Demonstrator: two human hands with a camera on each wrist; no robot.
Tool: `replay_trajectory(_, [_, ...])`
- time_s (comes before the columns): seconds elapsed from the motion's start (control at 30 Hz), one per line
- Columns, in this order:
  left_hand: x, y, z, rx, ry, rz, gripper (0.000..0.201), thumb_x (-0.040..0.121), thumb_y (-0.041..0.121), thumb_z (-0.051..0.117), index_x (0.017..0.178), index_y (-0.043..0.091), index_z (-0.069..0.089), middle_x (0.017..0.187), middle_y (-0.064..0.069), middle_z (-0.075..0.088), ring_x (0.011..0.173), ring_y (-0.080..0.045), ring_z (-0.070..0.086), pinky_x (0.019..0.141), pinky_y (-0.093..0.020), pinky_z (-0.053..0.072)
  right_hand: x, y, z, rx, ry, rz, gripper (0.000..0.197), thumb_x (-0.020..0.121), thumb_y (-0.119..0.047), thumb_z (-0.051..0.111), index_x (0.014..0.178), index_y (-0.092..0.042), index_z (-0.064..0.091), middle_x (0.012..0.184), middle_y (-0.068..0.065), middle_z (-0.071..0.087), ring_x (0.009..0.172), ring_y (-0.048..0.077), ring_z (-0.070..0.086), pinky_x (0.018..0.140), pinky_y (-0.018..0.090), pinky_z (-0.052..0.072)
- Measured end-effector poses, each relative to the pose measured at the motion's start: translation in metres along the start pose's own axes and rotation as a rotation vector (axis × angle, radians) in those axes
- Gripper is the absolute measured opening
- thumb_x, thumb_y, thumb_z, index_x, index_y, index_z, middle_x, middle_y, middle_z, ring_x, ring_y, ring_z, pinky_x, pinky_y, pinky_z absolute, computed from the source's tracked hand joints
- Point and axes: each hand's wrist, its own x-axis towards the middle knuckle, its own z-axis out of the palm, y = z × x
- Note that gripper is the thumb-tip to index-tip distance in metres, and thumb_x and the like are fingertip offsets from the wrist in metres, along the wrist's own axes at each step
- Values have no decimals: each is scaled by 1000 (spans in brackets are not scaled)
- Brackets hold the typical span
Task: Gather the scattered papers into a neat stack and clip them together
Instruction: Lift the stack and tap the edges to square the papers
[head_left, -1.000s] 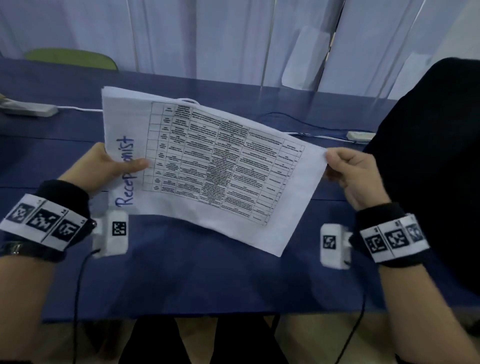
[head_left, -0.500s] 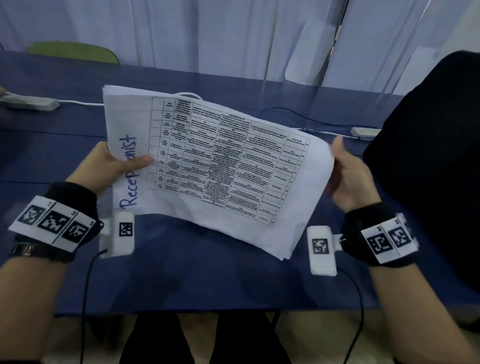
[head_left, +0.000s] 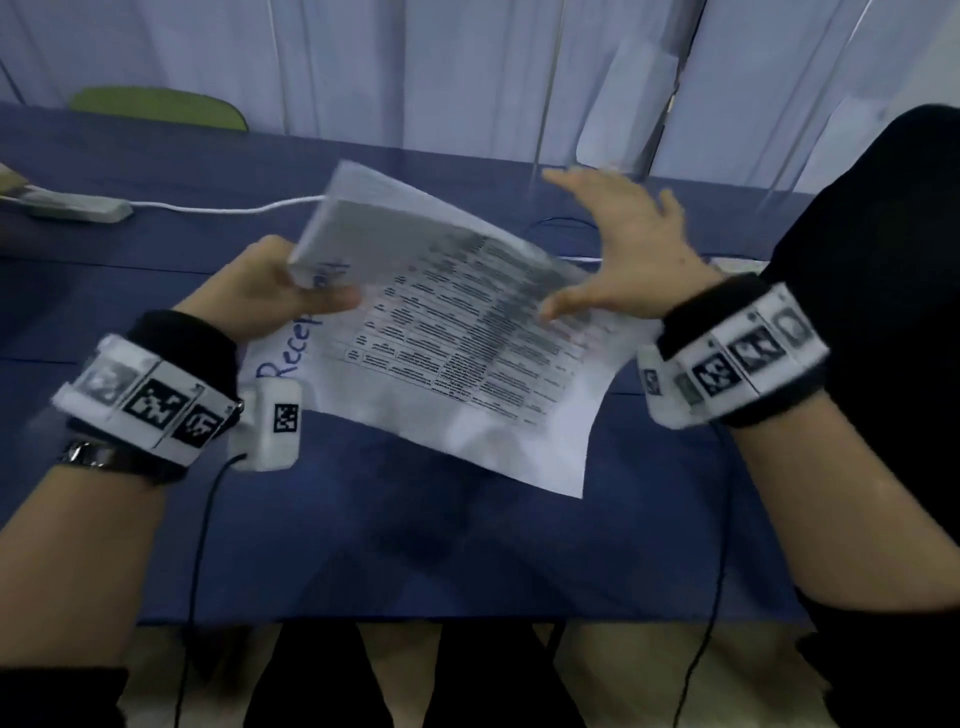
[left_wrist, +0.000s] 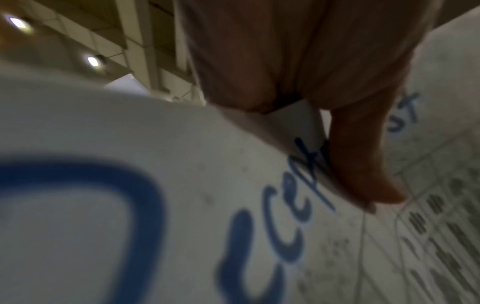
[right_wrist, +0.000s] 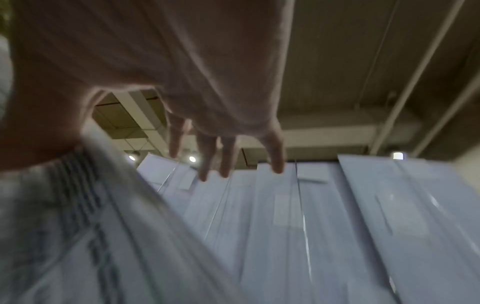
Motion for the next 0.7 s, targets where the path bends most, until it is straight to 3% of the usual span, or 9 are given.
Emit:
replay_trajectory(0.07, [7, 17, 4, 136, -19, 64, 38, 73, 28, 76, 90, -5, 70, 83, -15, 65, 79, -20, 58, 77, -31, 42, 17, -7, 8, 263, -76, -81, 77, 66, -32, 81, 134, -22, 47, 136, 0, 52, 127, 8, 45, 108, 46, 30])
replay_trajectory(0.1, [10, 23, 5, 165, -43, 108, 42, 73, 31, 75, 88, -8, 68, 82, -19, 64, 77, -22, 58, 73, -30, 40, 20, -9, 11, 404, -117, -105, 50, 71, -24, 79, 117, -12, 62, 111, 2, 64, 98, -1, 60, 92, 32, 44])
replay_trajectory(0.13, [12, 31, 5, 195, -69, 140, 44, 73, 35, 74, 85, -7, 66, 81, -21, 65, 74, -21, 59, 70, -27, 41, 21, -8, 15, 502, -150, -115, 23, 75, -18, 75, 91, -2, 68, 82, -1, 65, 65, -7, 57, 70, 21, 45])
replay_trajectory(0.2, [15, 44, 0, 255, -41, 131, 30, 75, 34, 73, 79, 5, 67, 70, -11, 65, 57, -4, 56, 57, -16, 41, 20, -6, 22, 637, -82, -97, 40, 80, -20, 69, 48, -4, 50, 45, -13, 44, 36, 0, 37, 45, 12, 29])
replay_trajectory(0.23, [17, 46, -6, 251, 11, 113, 20, 75, 33, 73, 78, 14, 69, 61, -1, 64, 48, 2, 54, 49, -10, 39, 17, -2, 27, 721, -29, -69, 47, 77, -28, 70, 41, -9, 46, 38, -11, 40, 36, 1, 34, 43, 11, 27])
replay_trajectory(0.33, [17, 48, -17, 44, 199, 116, 10, 72, 30, 76, 69, 26, 67, 45, 19, 63, 42, 11, 55, 44, -2, 41, 6, 18, 38, 991, 166, 32, 28, 56, -52, 70, 51, -24, 70, 44, -16, 58, 45, -3, 50, 49, 11, 42])
replay_trajectory(0.5, [35, 75, -1, -793, 311, 144, 29, 86, 9, 62, 59, 16, 68, 54, 8, 68, 53, -2, 64, 56, -20, 53, -5, 20, 48, 1269, 455, 152, 29, 87, -3, 57, 64, -20, 58, 49, -22, 66, 52, -11, 61, 58, 7, 49])
replay_trajectory(0.6, [41, 109, 6, -895, 304, 278, 6, 85, 13, 62, 82, 9, 61, 79, -1, 71, 80, -16, 68, 82, -35, 56, -12, 8, 43, 1299, 614, 150, 40, 88, -4, 57, 54, -21, 67, 52, -22, 66, 55, -11, 59, 60, 9, 49])
replay_trajectory(0.7, [39, 125, 12, -792, 306, 341, 14, 86, 12, 62, 73, 16, 61, 65, 9, 72, 71, -10, 68, 76, -31, 57, -21, 2, 45, 1349, 647, 155, 29, 83, -19, 63, 58, -30, 73, 60, -24, 68, 64, -11, 63, 65, 11, 50])
